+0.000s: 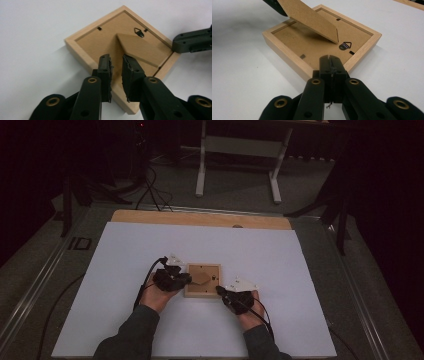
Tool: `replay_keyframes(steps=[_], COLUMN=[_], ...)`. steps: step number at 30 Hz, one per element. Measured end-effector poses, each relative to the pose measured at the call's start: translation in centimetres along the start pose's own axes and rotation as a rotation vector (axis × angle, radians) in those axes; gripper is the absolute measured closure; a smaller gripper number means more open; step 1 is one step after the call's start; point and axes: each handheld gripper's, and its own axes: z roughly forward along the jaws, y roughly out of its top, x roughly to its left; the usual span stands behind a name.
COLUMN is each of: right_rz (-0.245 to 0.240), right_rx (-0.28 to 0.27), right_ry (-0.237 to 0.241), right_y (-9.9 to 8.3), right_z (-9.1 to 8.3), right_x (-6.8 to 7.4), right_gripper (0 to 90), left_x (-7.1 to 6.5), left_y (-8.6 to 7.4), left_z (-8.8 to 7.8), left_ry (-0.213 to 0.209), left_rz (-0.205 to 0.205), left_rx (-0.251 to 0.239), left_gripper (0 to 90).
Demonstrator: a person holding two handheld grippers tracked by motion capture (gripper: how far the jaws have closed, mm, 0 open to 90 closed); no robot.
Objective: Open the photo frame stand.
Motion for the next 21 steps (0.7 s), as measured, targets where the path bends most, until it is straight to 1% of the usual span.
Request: replay_keyframes(steps=[1,4,6,8,10,12,14,16,17,20,21], right_rz=[0.0,-0.001,-0.001,-0.001,-0.002,0.001,0.0,-0.001,-0.001,-0.001,-0.001], right_rx=[0.0,0.0,0.0,0.0,0.0,0.001,0.0,0.0,0.0,0.0,0.0], right_ry=[0.0,-0.001,-0.002,-0.001,-0.001,-0.001,-0.001,-0.001,0.0,-0.001,0.0], right_y=[0.0,0.0,0.0,0.0,0.0,0.0,0.0,0.0,0.0,0.0,0.0], right_z=[0.0,0.0,0.0,0.0,0.0,0.0,0.0,0.0,0.0,0.0,0.0], right_x=[0.0,0.0,0.0,0.0,0.0,0.0,0.0,0.0,0.0,0.0,0.0], right_gripper=[89.4,89.3,89.3,89.2,89.2,89.1,89.1,89.1,89.0,89.0,89.0], left_x=[0.3,0.6,0.6,0.4,0.3,0.5,0.7,0.7,0.5,0.3,0.3], left_y=[0.0,0.1,0.3,0.5,0.9,1.2,1.5,1.7,1.8,2.0,2.0], left_z=[-0.3,-0.6,-0.6,-0.6,-0.6,-0.8,-0.9,-0.9,-0.8,-0.3,-0.1], left_ry=[0.004,0.003,-0.004,-0.013,0.003,-0.007,-0.03,-0.038,-0.036,-0.046,-0.054], left_rz=[-0.019,-0.046,-0.051,-0.055,-0.061,-0.083,-0.099,-0.099,-0.1,-0.104,-0.105], left_rx=[-0.012,-0.032,-0.041,-0.045,-0.056,-0.072,-0.086,-0.087,-0.086,-0.073,-0.061], left_gripper=[76.2,75.0,73.4,69.2,66.3,61.5,57.9,55.5,54.4,52.1,50.6])
